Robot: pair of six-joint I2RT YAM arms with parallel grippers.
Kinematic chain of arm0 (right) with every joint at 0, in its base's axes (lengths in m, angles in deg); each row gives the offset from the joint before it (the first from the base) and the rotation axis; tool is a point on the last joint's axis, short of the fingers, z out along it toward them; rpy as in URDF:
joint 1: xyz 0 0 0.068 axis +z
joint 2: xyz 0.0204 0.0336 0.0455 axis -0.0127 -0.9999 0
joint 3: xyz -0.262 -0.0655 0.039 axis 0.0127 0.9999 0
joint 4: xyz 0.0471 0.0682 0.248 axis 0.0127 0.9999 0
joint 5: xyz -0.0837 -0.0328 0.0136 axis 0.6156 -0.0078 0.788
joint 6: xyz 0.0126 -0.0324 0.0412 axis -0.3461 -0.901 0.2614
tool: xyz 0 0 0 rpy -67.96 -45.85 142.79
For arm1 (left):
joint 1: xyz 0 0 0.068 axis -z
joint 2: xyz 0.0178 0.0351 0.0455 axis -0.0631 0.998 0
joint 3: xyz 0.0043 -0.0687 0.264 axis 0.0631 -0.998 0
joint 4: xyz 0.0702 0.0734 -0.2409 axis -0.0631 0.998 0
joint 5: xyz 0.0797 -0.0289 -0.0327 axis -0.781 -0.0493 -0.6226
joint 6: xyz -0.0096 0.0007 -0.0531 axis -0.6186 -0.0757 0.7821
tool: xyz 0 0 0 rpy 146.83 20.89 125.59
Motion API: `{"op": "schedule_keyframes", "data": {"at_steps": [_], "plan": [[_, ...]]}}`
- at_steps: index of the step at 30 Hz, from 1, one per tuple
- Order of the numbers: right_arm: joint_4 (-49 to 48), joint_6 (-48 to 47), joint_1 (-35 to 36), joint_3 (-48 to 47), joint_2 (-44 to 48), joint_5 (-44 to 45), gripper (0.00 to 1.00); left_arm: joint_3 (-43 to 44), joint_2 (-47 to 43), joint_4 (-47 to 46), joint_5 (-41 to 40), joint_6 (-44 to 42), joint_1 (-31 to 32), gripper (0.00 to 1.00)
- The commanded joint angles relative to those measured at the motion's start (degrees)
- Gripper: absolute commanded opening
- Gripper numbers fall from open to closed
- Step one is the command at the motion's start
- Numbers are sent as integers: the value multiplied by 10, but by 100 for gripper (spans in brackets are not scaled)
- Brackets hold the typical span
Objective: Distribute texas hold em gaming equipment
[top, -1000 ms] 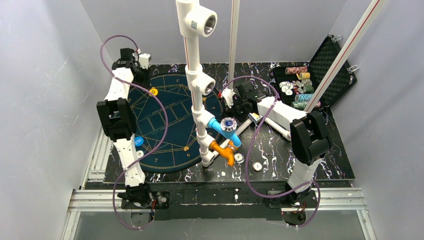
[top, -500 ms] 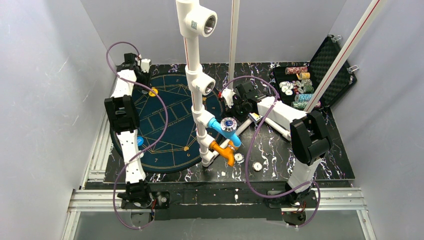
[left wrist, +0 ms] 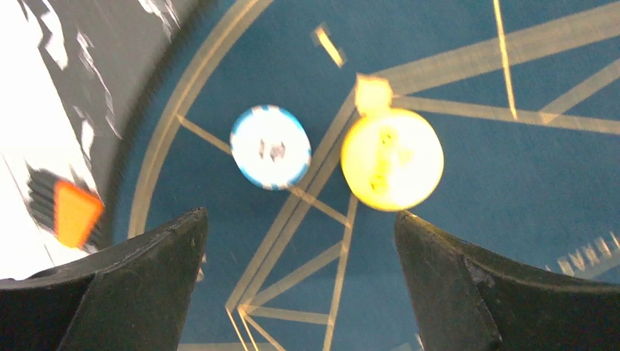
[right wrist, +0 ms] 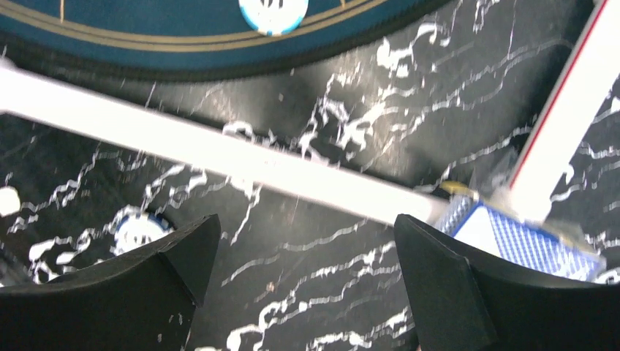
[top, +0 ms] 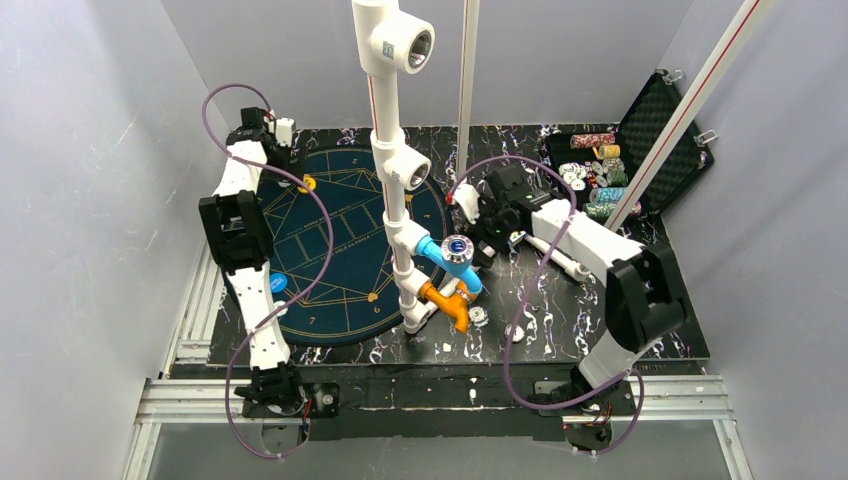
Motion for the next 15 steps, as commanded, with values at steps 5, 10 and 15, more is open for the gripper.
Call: {"op": "schedule_keyframes", "data": {"at_steps": [5,10,15], "plan": [[144,-68,-13,53,112,7,98,-244,-272,-68,91,60,-2,98],[200,-120,-13,100,155,12,98,-329,-341,-110,128,85,-2,98],[236,-229,-7,180,196,5,98,-430,-421,-184,149,140,2,98]]}}
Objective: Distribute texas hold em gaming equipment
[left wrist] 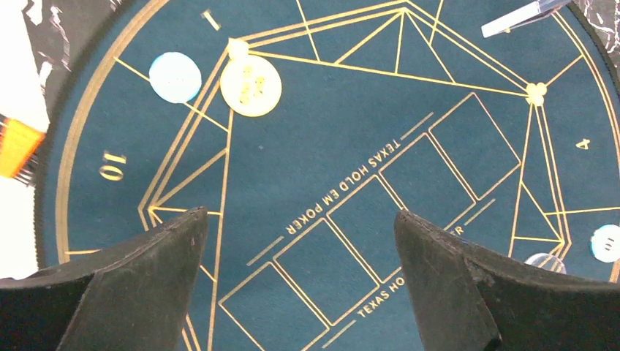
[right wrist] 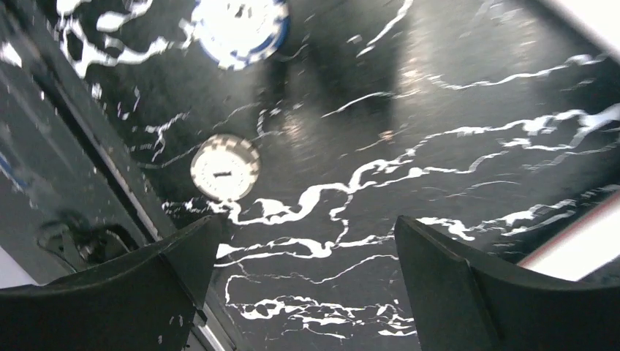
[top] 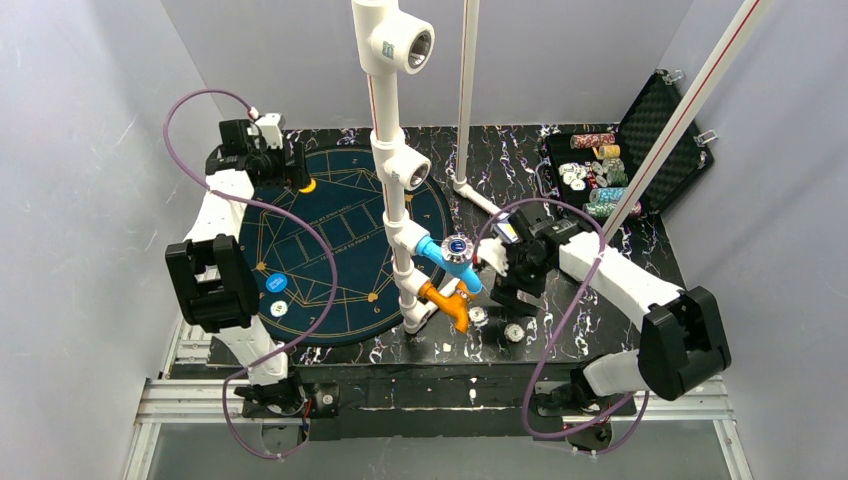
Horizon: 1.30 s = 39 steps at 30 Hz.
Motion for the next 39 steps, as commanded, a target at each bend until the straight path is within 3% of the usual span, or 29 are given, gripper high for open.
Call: {"op": "schedule_keyframes", "data": {"at_steps": [1,15,39], "plan": [[48,-98,7,46,35,-13,98,-45,-53,-34,28,51,4,98],[-8,-188,38,133,60,-74,95,-144,-145,-60,-1,63,46,98],[-109,-167,86,222,52,-51,76,-143,-130,-57,-8,80,51,98]]}}
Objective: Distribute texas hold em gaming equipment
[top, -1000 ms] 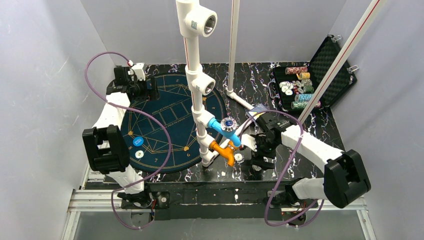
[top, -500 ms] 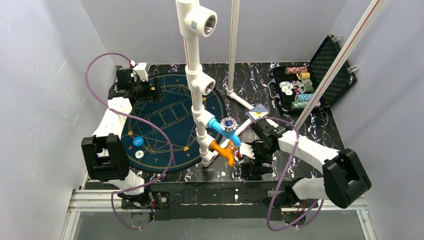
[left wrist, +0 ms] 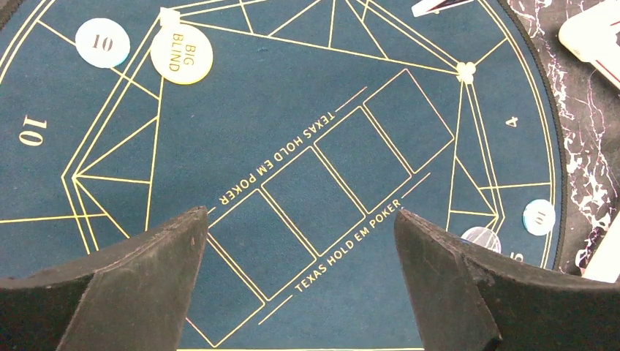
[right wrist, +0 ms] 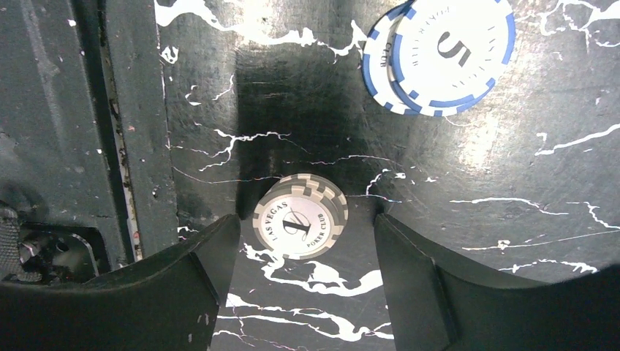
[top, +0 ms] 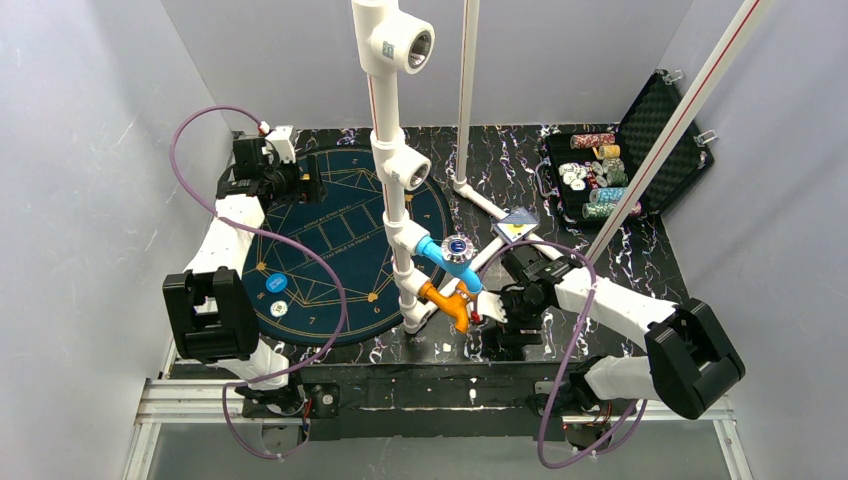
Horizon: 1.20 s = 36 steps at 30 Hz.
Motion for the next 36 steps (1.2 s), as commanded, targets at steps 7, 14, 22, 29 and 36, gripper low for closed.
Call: {"op": "schedule_keyframes", "data": {"at_steps": [7,14,22,29,36], "plan": [[-33,13,29,53,-9,15,71,29,8,16,-20,-1,2,98],[-37,3,42,66,-15,28,51,36,11,20,-26,-3,2,98],[-29,20,41,48,-12,31,28,42,18,24,-28,-8,2,98],[-6,35,19,16,-6,12,1,50,26,27,-24,-4,2,98],[24,30,-32,-27,-10,-30,1,48,29,28,-24,-5,2,98]]}}
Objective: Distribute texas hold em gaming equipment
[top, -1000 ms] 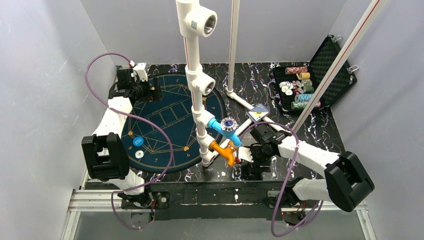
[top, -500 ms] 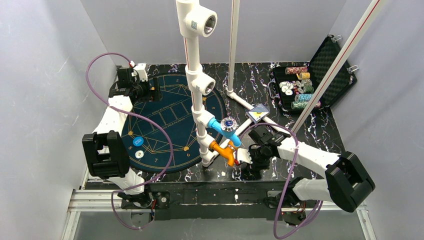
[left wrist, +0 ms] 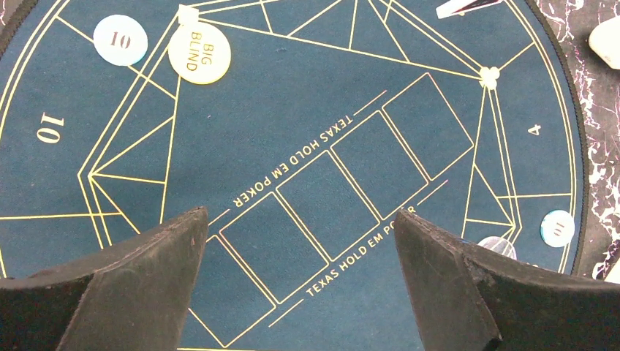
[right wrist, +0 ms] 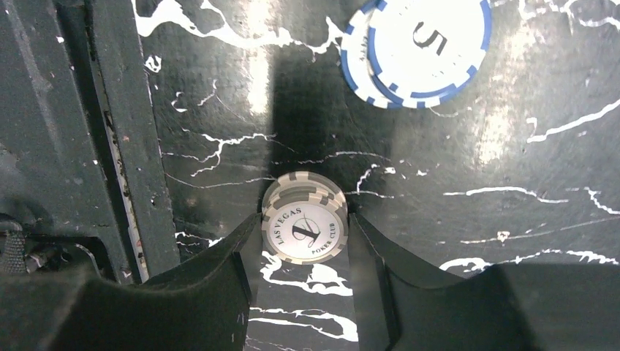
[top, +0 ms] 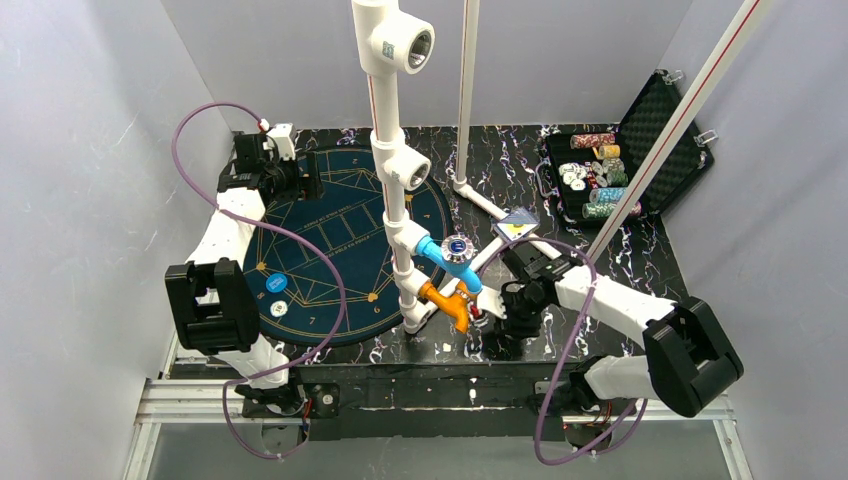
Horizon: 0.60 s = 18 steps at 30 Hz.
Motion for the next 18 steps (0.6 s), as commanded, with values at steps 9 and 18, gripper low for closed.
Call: {"op": "schedule_keyframes", "data": {"at_steps": [9,18], "plan": [[70,3,-99,-123,-59,-99,1,17,6,11,0,-3,2,98],[50,68,-102,-226,-135,-140,1,8,6,7,-1,-4,2,98]]}}
